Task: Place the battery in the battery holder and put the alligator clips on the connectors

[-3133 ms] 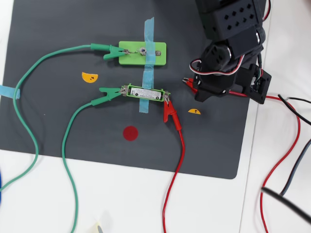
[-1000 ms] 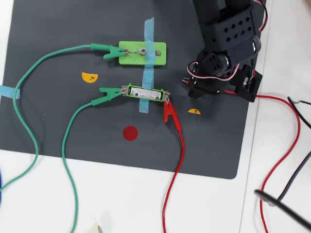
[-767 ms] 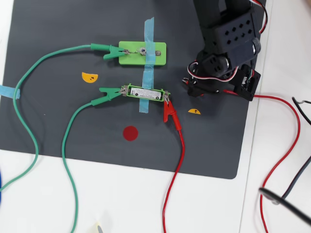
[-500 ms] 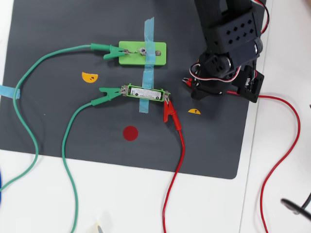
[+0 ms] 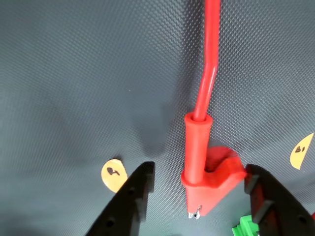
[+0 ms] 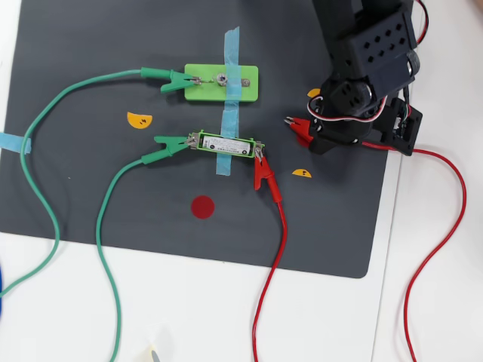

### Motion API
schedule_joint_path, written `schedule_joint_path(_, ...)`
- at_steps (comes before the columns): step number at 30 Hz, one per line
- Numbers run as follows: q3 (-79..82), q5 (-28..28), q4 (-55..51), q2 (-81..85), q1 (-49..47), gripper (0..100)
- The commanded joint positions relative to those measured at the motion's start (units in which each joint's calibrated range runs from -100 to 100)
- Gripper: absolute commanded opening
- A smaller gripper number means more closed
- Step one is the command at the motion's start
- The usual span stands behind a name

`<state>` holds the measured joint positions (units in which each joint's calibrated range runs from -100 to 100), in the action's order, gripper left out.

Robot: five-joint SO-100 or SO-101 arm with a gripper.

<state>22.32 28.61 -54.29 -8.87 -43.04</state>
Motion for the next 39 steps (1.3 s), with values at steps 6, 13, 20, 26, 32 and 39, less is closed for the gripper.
schedule_joint_path(6, -2.57, 0.60, 0.54, 0.17, 1.27, 20)
schedule_joint_path(13, -2.65, 0.71, 0.62, -0.76, 1.37, 20)
schedule_joint_path(20, -6.42, 0.71, 0.62, -6.53, 2.80, 20)
schedule_joint_path(26, -6.51, 0.71, 0.62, -6.87, 3.82, 20)
schedule_joint_path(32, -6.51, 0.71, 0.62, -6.87, 4.03, 20)
schedule_joint_path(39, -6.51, 0.71, 0.71, -6.87, 5.76, 20)
